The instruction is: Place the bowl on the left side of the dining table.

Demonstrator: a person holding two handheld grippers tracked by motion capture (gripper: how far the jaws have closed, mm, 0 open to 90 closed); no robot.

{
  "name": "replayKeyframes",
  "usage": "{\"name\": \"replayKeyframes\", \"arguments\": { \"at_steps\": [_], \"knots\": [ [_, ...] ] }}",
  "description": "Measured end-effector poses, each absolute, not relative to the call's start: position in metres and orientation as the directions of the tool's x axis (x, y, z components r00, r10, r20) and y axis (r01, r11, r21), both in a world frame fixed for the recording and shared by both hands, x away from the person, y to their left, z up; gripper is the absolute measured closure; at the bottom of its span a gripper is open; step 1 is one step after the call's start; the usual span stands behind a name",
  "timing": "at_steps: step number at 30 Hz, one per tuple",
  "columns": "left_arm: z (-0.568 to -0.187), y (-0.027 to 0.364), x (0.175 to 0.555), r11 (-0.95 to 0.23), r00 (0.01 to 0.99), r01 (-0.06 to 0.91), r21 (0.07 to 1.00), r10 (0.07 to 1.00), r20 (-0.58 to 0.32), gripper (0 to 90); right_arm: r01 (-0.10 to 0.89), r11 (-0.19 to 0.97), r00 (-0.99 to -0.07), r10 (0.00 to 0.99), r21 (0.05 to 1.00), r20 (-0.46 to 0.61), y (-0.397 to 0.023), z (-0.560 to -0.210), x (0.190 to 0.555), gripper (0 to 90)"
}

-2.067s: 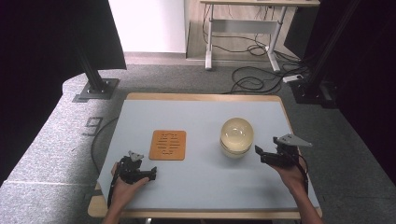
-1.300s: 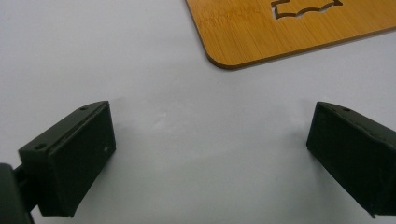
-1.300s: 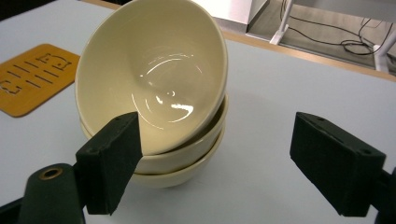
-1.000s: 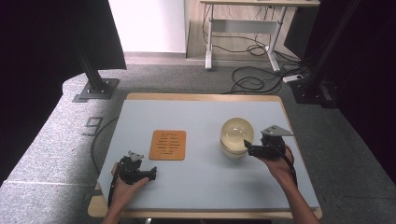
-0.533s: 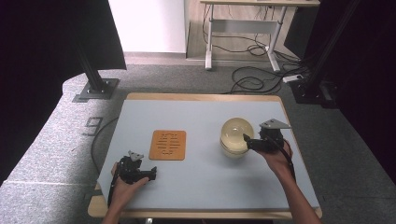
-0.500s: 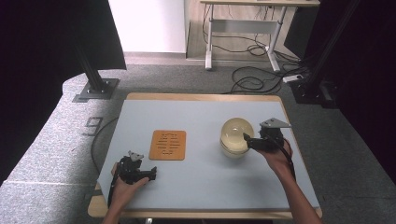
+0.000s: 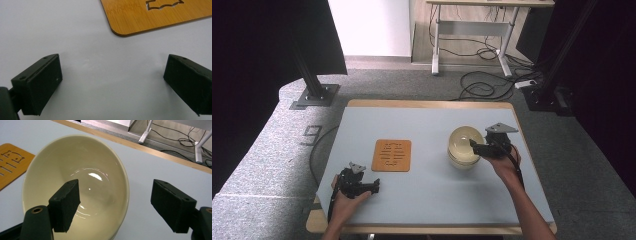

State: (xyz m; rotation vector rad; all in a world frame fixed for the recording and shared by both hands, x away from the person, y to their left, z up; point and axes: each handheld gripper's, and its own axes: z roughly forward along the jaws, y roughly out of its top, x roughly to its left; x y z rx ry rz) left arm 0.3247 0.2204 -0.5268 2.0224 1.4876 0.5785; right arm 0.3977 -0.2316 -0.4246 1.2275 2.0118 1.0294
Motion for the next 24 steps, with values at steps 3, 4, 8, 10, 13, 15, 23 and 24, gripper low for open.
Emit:
{"name": "replayKeyframes", "arguments": {
  "at_steps": [3,4,8,10,13,15,23,24],
  "knots": [
    [-0.527,0.220,0.325,-0.229,0.293,0.716,0.659,0.956,0.015,1.9,0.477,0.290,-0.416,0.906,0.830,-0.077,-0.230,-0.428,0.401,24.7],
    [-0.527,0.220,0.325,-0.229,0.293,0.716,0.659,0.956,0.015,1.9,0.477,0.290,-0.416,0.906,0.830,-0.077,-0.230,-0.428,0.401,24.7],
    [-0.527,0.221,0.325,-0.229,0.292,0.716,0.659,0.956,0.015,1.9,0.485,0.291,-0.409,0.909,0.825,-0.080,-0.230,-0.431,0.407,25.6],
    [-0.527,0.220,0.325,-0.229,0.292,0.716,0.659,0.956,0.015,1.9,0.492,0.284,-0.406,0.911,0.823,-0.072,-0.231,-0.432,0.409,26.1],
    [-0.527,0.220,0.325,-0.230,0.292,0.716,0.659,0.956,0.016,1.9,0.503,0.260,-0.401,0.915,0.824,-0.043,-0.233,-0.434,0.413,27.2],
    [-0.527,0.220,0.325,-0.229,0.292,0.716,0.659,0.956,0.016,1.9,0.504,0.262,-0.398,0.916,0.823,-0.048,-0.233,-0.435,0.415,28.2],
    [-0.527,0.220,0.325,-0.229,0.292,0.716,0.660,0.956,0.015,1.9,0.510,0.267,-0.391,0.919,0.818,-0.056,-0.232,-0.440,0.422,34.4],
    [-0.527,0.220,0.325,-0.229,0.291,0.716,0.660,0.956,0.016,1.9,0.511,0.269,-0.391,0.919,0.816,-0.057,-0.232,-0.440,0.423,35.2]
  ]
}}
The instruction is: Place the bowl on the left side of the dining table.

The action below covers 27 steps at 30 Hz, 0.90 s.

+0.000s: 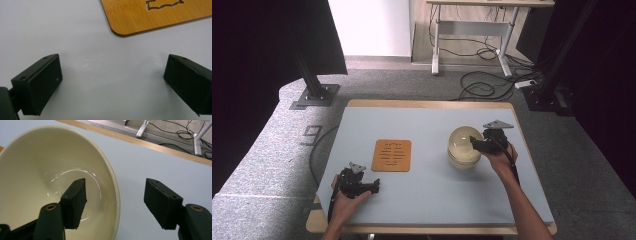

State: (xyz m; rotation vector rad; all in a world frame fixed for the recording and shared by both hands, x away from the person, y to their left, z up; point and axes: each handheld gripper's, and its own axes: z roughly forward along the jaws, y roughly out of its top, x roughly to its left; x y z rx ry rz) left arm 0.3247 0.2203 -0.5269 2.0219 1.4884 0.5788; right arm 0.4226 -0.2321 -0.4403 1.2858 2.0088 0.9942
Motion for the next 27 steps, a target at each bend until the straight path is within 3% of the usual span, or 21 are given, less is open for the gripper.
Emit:
{"name": "replayKeyframes", "arguments": {
  "at_steps": [13,27],
  "knots": [
    [-0.527,0.220,0.325,-0.229,0.291,0.716,0.659,0.956,0.016,1.9,0.514,0.284,-0.367,0.926,0.809,-0.092,-0.225,-0.444,0.427,47.1],
    [-0.527,0.220,0.325,-0.229,0.291,0.716,0.660,0.957,0.016,1.9,0.515,0.338,-0.372,0.916,0.788,-0.150,-0.217,-0.447,0.428,76.5]
  ]
}}
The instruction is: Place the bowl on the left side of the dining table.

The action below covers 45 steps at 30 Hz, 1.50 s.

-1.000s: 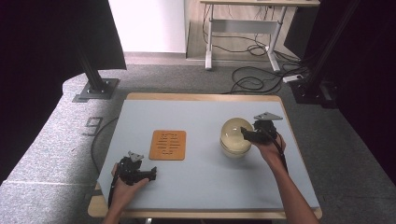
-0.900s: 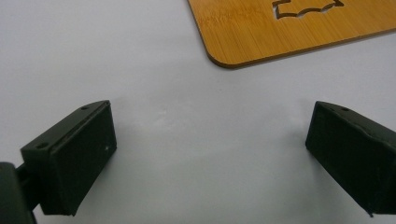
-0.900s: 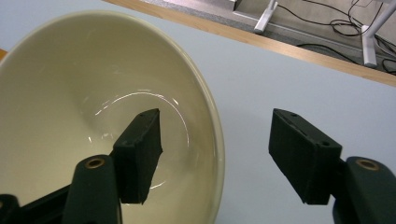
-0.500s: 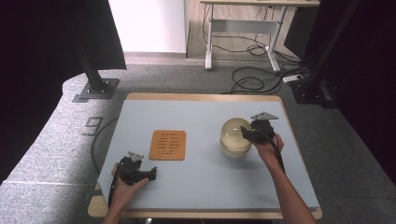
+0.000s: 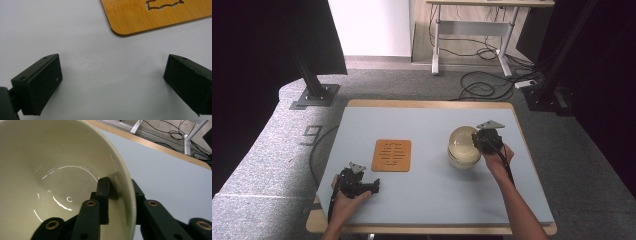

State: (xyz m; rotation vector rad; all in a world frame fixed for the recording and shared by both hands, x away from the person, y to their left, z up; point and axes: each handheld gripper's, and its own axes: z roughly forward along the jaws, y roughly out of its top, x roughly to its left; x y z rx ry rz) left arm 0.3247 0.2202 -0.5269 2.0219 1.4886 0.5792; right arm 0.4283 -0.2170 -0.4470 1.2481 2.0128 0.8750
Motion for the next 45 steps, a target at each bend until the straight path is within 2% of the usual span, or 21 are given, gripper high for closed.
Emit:
{"name": "replayKeyframes", "arguments": {
  "at_steps": [13,24,32,41,45],
  "knots": [
    [-0.527,0.220,0.325,-0.230,0.291,0.715,0.660,0.957,0.018,1.9,0.487,0.327,-0.373,0.916,0.810,-0.145,-0.221,-0.438,0.420,82.2],
    [-0.527,0.220,0.324,-0.229,0.290,0.715,0.660,0.957,0.018,2.0,0.481,0.292,-0.363,0.925,0.827,-0.115,-0.226,-0.439,0.416,82.2],
    [-0.527,0.220,0.324,-0.229,0.289,0.716,0.659,0.957,0.017,2.0,0.419,0.306,-0.370,0.917,0.855,-0.148,-0.230,-0.435,0.408,82.2],
    [-0.527,0.220,0.324,-0.229,0.290,0.716,0.659,0.957,0.017,1.9,0.394,0.276,-0.390,0.914,0.877,-0.112,-0.236,-0.431,0.402,82.0],
    [-0.527,0.220,0.324,-0.231,0.291,0.716,0.658,0.956,0.018,2.0,0.368,0.253,-0.373,0.922,0.895,-0.108,-0.238,-0.426,0.397,82.0]
  ]
}}
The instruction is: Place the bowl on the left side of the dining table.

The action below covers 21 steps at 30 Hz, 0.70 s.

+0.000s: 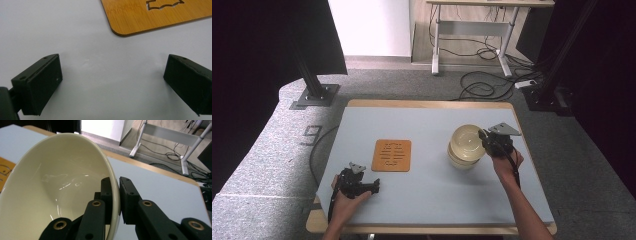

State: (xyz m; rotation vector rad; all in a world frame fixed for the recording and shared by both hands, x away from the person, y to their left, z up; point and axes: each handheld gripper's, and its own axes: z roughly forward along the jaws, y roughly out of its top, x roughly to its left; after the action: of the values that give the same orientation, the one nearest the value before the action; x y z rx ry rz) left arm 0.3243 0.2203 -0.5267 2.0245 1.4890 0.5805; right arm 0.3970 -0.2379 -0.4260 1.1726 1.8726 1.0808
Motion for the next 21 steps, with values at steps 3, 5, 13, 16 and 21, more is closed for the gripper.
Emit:
{"name": "replayKeyframes", "arguments": {
  "at_steps": [3,5,13,16,21],
  "knots": [
    [-0.527,0.220,0.324,-0.230,0.291,0.717,0.658,0.956,0.017,2.0,0.362,0.228,-0.380,0.921,0.904,-0.081,-0.241,-0.423,0.395,82.0],
    [-0.527,0.220,0.324,-0.228,0.290,0.716,0.660,0.957,0.016,2.0,0.358,0.223,-0.386,0.920,0.907,-0.073,-0.242,-0.421,0.393,82.0],
    [-0.527,0.220,0.324,-0.229,0.289,0.716,0.659,0.957,0.018,2.1,0.346,0.235,-0.404,0.911,0.908,-0.082,-0.238,-0.413,0.388,81.9],
    [-0.527,0.220,0.324,-0.228,0.289,0.716,0.659,0.957,0.017,2.1,0.336,0.236,-0.421,0.904,0.912,-0.078,-0.234,-0.409,0.386,81.9],
    [-0.527,0.220,0.324,-0.229,0.289,0.716,0.660,0.957,0.018,2.1,0.326,0.242,-0.440,0.894,0.914,-0.080,-0.228,-0.405,0.384,81.9]
  ]
}}
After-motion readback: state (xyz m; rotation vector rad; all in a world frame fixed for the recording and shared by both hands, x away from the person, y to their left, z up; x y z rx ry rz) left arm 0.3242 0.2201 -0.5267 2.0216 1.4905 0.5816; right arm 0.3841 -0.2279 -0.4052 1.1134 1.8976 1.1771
